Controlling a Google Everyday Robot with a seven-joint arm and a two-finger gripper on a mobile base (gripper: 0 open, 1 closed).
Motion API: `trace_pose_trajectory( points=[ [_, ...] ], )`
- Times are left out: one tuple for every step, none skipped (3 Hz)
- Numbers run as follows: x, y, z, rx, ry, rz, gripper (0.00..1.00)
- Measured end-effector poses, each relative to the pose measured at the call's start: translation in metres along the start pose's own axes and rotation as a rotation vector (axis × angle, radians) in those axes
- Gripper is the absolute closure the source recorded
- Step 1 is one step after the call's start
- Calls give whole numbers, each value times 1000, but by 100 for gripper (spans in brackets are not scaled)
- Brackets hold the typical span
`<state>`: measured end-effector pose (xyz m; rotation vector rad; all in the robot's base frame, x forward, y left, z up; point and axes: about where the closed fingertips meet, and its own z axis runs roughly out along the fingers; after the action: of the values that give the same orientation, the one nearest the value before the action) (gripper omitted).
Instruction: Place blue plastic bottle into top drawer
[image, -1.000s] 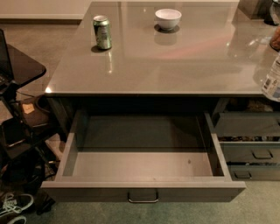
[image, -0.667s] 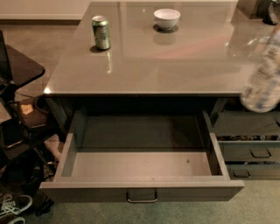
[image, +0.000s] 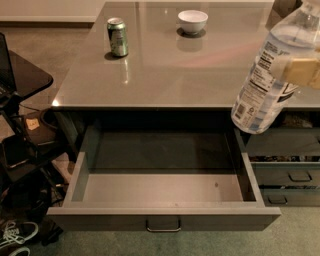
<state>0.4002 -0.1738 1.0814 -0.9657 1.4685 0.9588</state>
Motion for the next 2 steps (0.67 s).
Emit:
trace_pose_trajectory(
  points=[
    [6, -1, 39, -33, -56, -30, 100],
    [11, -5, 100, -74, -108, -111, 100]
  ],
)
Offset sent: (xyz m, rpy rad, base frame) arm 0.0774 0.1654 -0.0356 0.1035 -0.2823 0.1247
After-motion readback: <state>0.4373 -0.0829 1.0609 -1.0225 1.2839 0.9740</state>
